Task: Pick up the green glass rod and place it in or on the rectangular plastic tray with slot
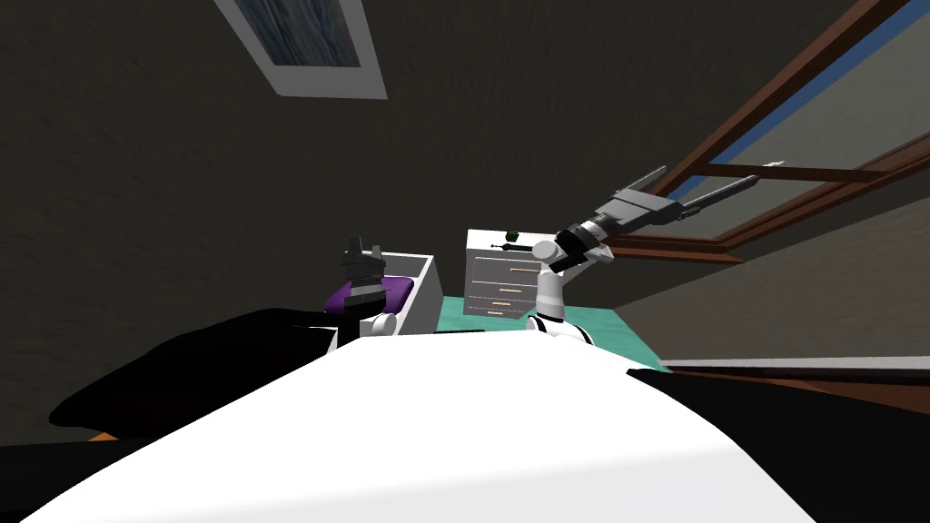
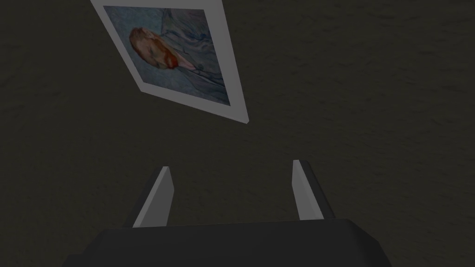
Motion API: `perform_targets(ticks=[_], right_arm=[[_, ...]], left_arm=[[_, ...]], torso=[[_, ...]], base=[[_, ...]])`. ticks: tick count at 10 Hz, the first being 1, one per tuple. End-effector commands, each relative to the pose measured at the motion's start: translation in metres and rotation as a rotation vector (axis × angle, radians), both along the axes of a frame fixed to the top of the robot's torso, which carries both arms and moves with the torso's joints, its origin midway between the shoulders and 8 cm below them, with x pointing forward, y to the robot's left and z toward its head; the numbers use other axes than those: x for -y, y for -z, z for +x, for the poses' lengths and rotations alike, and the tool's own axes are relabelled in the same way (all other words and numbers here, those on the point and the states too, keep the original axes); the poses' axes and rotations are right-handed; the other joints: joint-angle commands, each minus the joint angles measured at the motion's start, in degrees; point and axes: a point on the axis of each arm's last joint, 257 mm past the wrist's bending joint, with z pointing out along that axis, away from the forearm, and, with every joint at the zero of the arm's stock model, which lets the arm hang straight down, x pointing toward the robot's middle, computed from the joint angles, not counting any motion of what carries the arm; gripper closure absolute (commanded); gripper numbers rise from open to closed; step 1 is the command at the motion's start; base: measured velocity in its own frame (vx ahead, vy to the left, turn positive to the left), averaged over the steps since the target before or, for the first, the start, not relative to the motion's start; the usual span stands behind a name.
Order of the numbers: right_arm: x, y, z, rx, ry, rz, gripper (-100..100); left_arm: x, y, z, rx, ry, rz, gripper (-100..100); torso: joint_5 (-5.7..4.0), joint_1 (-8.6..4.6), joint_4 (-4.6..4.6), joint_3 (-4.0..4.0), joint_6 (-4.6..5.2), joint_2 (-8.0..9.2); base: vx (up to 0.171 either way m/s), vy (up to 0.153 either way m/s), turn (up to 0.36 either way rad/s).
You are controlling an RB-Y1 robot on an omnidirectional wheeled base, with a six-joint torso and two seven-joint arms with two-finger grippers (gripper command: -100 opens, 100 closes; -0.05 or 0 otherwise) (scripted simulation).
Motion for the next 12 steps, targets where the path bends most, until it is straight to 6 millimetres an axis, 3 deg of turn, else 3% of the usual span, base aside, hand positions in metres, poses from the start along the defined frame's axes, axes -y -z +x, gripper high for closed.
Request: perform_targets(ticks=[1,2,4,5,12], right_arm=[[0.012,0.001,0.0,0.034,-0.006,0.056,-100],[0.029,0.006,-0.004,0.06,0.036,0.11,-100],[0.035,0.007,0.002,0.078,0.001,0.15,-100],[0.053,0.013,0.0,0.104,0.035,0.217,-100],[0.058,0.015,0.004,0.118,0.01,0.245,-100]], left_arm=[[0.0,0.0,0.0,0.0,0.0,0.0,0],[0.0,0.0,0.0,0.0,0.0,0.0,0],[0.0,0.0,0.0,0.0,0.0,0.0,0],[0.0,0.0,0.0,0.0,0.0,0.0,0],[0.0,0.0,0.0,0.0,0.0,0.0,0]], torso=[[0.0,0.0,0.0,0.0,0.0,0.0],[-0.01,-0.02,-0.01,-0.02,-0.01,-0.04],[-0.01,-0.01,-0.02,-0.02,0.0,-0.03],[0.0,0.01,0.0,0.0,0.01,0.01],[-0.01,-0.01,-0.01,-0.01,0.0,-0.01]], base=[[0.007,-0.007,0.023],[0.012,-0.012,0.04],[-0.009,0.005,-0.016],[0.0,0.0,0.0],[-0.001,0.001,-0.002]])
